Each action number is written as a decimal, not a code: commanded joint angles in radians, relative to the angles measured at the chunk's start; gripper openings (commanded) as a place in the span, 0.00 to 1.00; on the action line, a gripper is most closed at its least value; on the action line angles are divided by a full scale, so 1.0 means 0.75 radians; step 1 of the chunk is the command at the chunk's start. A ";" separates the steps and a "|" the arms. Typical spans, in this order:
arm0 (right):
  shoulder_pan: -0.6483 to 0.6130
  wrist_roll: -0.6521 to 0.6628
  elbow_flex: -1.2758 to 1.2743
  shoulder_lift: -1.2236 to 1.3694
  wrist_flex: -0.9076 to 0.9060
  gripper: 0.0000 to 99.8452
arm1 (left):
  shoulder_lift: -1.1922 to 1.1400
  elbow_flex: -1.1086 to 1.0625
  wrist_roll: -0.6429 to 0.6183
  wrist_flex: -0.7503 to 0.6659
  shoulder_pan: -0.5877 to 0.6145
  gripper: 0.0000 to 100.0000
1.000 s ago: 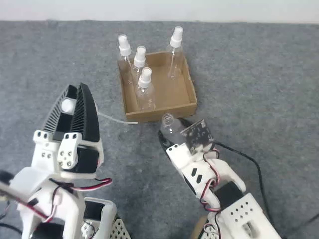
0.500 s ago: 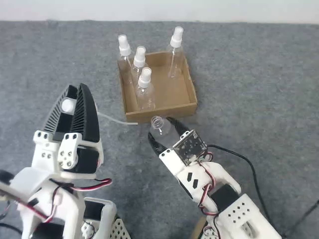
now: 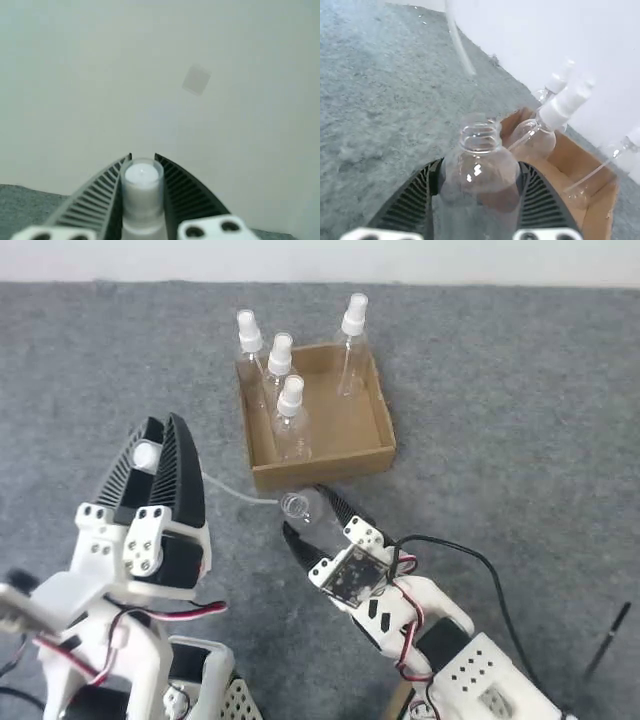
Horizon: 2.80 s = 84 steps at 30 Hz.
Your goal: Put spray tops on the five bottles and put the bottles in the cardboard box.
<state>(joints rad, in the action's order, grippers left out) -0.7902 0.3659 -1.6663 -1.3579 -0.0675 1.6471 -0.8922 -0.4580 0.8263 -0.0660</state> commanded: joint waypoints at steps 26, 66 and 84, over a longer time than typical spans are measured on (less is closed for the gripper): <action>-0.079 0.049 0.004 -0.036 0.042 0.04 | 0.010 -0.142 -0.004 -0.068 -0.102 0.01; -0.073 0.043 -0.027 -0.036 0.040 0.04 | 0.127 -0.150 0.094 -0.059 -0.033 0.01; -0.077 0.043 -0.029 -0.036 0.040 0.04 | 0.125 -0.224 0.100 -0.041 -0.160 0.01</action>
<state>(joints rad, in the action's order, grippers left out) -0.8393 0.3874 -1.6694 -1.3564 -0.0598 1.7346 -1.0671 -0.3936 0.7956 -0.1473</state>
